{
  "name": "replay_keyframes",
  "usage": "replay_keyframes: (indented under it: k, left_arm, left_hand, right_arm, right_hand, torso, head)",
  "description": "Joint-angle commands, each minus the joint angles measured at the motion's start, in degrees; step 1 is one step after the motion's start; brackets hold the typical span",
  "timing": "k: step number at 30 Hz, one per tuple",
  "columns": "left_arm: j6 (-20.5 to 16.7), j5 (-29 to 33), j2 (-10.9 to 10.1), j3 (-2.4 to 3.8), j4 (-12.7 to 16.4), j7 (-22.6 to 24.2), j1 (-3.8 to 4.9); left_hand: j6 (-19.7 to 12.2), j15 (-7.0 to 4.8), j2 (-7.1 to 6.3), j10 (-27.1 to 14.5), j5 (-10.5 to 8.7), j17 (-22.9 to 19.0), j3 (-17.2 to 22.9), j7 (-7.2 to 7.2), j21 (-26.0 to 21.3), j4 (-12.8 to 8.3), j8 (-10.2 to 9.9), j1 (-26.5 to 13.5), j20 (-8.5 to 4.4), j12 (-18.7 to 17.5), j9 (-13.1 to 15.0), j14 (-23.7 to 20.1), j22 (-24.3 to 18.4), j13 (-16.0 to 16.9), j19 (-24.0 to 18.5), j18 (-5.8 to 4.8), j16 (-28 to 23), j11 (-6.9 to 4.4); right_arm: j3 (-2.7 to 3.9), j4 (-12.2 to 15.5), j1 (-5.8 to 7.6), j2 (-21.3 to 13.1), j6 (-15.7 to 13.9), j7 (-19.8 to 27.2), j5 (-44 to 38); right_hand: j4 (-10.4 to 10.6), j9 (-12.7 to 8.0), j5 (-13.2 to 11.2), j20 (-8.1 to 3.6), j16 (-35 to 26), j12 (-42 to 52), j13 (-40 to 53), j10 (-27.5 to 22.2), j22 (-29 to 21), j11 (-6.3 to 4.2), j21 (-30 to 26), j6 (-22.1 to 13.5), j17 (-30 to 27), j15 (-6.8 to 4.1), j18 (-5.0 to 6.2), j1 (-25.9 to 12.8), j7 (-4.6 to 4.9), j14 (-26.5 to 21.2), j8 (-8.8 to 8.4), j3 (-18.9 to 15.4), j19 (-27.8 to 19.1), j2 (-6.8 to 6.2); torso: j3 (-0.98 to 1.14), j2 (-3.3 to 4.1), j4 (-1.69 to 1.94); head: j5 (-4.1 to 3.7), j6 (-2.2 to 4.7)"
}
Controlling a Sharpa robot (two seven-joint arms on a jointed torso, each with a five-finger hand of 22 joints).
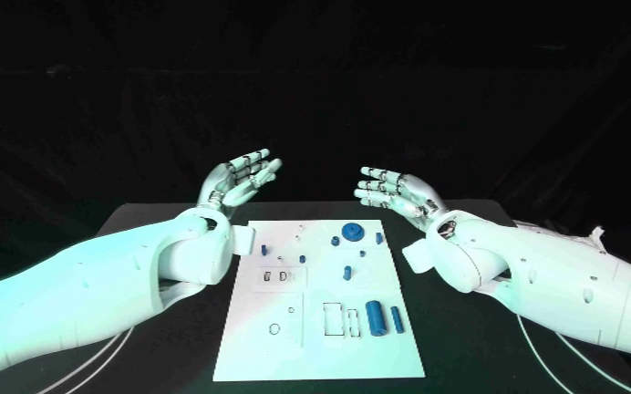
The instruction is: Assemble the parts on the task board
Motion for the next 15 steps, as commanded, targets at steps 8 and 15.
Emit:
replay_keyframes:
  k: [8,15]
  left_arm:
    - [9.07,-0.14,-3.23,0.07,4.94,0.73,0.63]
    - [10.46,0.74,-6.83,0.26,10.16,-0.27,1.27]
  left_hand:
    - [18.16,-4.39,2.80,20.73,-0.52,1.30,-1.38,4.95,7.94,-2.22,2.08,1.33,-1.75,2.17,0.54,15.84,2.40,0.53,22.59,3.37,3.44,-3.20]
    - [20.85,-5.70,3.62,24.26,-0.50,3.23,-2.32,4.02,8.33,-3.60,1.12,2.01,-3.16,1.24,0.24,20.60,1.89,0.57,26.82,3.36,3.54,-4.22]
  right_arm:
    - [0.23,-1.61,2.58,0.05,-5.44,0.96,-24.71]
    - [0.65,-2.61,4.40,0.60,-3.25,-5.63,-41.76]
  right_hand:
    - [-5.35,1.27,-0.03,-2.22,3.25,1.36,0.69,27.68,1.35,-4.03,7.24,28.75,1.02,-4.94,4.42,5.36,4.33,30.29,2.34,3.53,23.51,-1.82]
    - [-5.68,1.31,-1.02,-5.85,3.75,0.71,0.86,35.20,2.35,-6.30,11.22,32.97,1.03,-7.96,4.31,4.99,2.78,38.57,1.68,6.51,32.03,-3.78]
  torso:
    - [-0.43,2.80,1.42]
    - [-0.97,5.26,2.16]
  head:
    - [-1.64,0.45]
    - [-2.70,0.97]
